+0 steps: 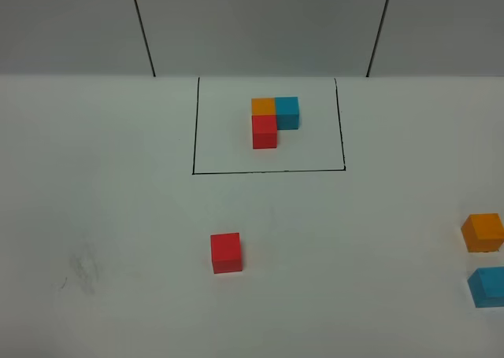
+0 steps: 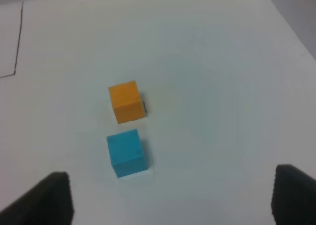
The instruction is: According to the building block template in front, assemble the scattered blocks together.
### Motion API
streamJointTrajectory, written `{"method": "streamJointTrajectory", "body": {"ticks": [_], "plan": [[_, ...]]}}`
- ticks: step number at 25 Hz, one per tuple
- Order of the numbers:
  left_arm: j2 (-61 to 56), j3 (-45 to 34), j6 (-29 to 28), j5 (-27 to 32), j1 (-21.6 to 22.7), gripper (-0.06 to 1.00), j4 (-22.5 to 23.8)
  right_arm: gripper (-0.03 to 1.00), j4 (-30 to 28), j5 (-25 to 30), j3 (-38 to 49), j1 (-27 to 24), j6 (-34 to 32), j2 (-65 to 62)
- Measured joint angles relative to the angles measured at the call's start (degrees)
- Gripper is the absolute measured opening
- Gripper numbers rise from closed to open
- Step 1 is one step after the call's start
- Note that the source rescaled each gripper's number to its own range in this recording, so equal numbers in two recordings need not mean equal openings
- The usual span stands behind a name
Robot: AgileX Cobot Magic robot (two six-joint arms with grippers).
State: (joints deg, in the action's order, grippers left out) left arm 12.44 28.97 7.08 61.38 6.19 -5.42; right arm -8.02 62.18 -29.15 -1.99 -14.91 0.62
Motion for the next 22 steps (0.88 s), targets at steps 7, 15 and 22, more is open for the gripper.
{"method": "streamJointTrajectory", "body": {"ticks": [7, 15, 22], "plan": [[0.00, 0.00, 0.00, 0.00, 0.00, 0.00, 0.00, 1.00, 0.18, 0.00, 0.00, 0.00, -0.07, 0.00], [0.00, 0.00, 0.00, 0.00, 0.00, 0.00, 0.00, 1.00, 0.12, -0.66, -0.46, 0.00, -0.07, 0.00], [0.00, 0.00, 0.00, 0.00, 0.00, 0.00, 0.00, 1.00, -0.14, -1.29, -5.56, 0.00, 0.05, 6.99]]}}
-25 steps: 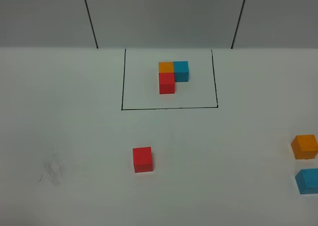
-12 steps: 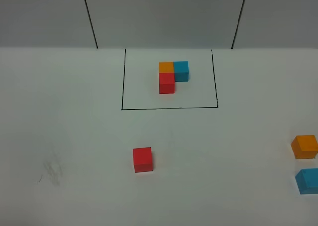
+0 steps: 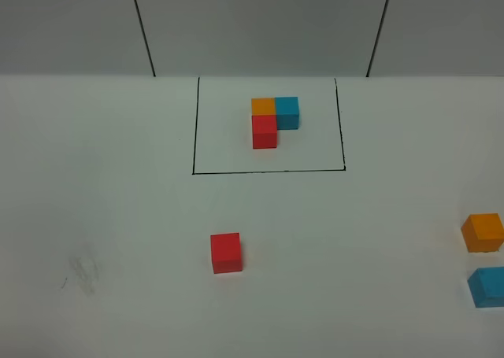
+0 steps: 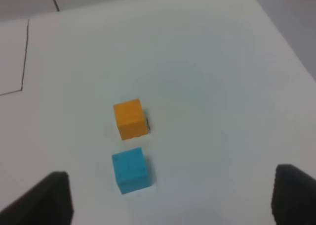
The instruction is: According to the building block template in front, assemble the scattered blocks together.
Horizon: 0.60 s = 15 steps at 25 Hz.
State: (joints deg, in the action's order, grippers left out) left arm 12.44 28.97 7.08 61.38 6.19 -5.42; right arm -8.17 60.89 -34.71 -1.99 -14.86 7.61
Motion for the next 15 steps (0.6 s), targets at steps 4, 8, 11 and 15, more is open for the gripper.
{"method": "streamJointTrajectory", "body": {"ticks": [4, 8, 11, 15], "plan": [[0.00, 0.00, 0.00, 0.00, 0.00, 0.00, 0.00, 1.00, -0.24, -0.70, -4.90, 0.00, 2.36, 10.04], [0.00, 0.00, 0.00, 0.00, 0.00, 0.00, 0.00, 1.00, 0.36, -3.63, -7.99, 0.00, 4.48, 19.79], [0.00, 0.00, 0.00, 0.00, 0.00, 0.00, 0.00, 1.00, 1.83, -7.83, -8.59, 0.00, 5.65, 26.51], [0.00, 0.00, 0.00, 0.00, 0.00, 0.00, 0.00, 1.00, 4.11, -13.21, -8.70, 0.00, 7.39, 35.02]]}}
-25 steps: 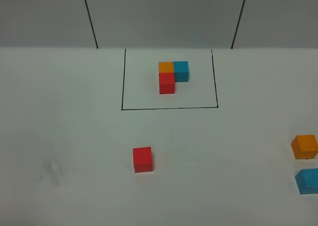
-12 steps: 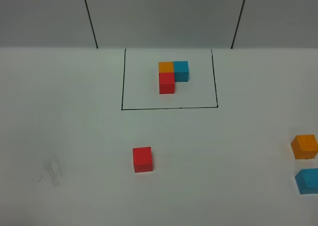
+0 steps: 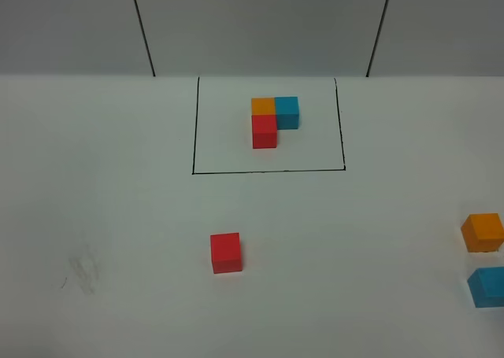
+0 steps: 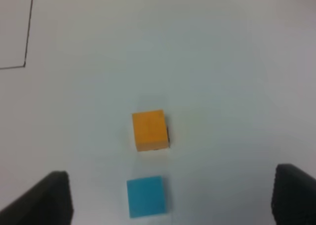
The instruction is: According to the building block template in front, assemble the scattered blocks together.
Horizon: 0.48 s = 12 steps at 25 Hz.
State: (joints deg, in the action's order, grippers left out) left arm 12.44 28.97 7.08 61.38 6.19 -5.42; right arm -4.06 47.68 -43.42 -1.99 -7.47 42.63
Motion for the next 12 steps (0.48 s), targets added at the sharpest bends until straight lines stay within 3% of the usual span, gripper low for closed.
{"method": "streamJointTrajectory", "body": {"ticks": [12], "plan": [[0.00, 0.00, 0.00, 0.00, 0.00, 0.00, 0.00, 1.00, 9.20, -9.76, 0.00, 0.00, 9.47, 19.84]]}}
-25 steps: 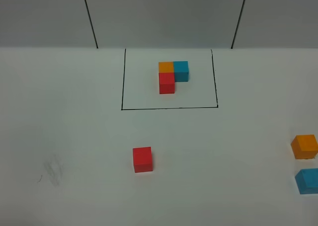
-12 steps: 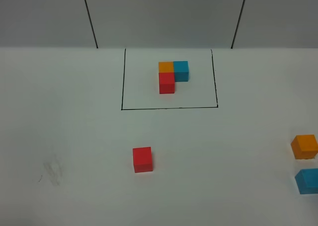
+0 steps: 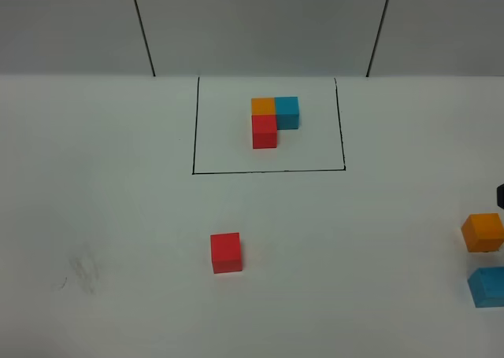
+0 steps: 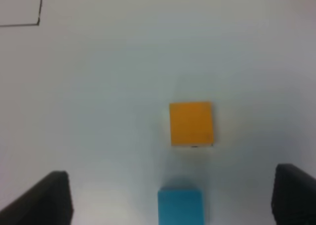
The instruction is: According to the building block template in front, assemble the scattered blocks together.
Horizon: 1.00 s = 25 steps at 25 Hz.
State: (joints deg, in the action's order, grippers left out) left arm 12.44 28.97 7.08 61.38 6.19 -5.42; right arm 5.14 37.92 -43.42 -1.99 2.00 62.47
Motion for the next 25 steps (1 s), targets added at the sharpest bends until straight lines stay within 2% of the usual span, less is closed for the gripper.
{"method": "streamJointTrajectory", "body": {"ticks": [6, 25], "plan": [[0.00, 0.00, 0.00, 0.00, 0.00, 0.00, 0.00, 1.00, 1.84, -3.02, 0.00, 0.00, 3.29, 7.63], [0.00, 0.00, 0.05, 0.00, 0.00, 0.00, 0.00, 1.00, 1.96, -13.10, -0.06, 0.00, 5.02, 26.03]]}}
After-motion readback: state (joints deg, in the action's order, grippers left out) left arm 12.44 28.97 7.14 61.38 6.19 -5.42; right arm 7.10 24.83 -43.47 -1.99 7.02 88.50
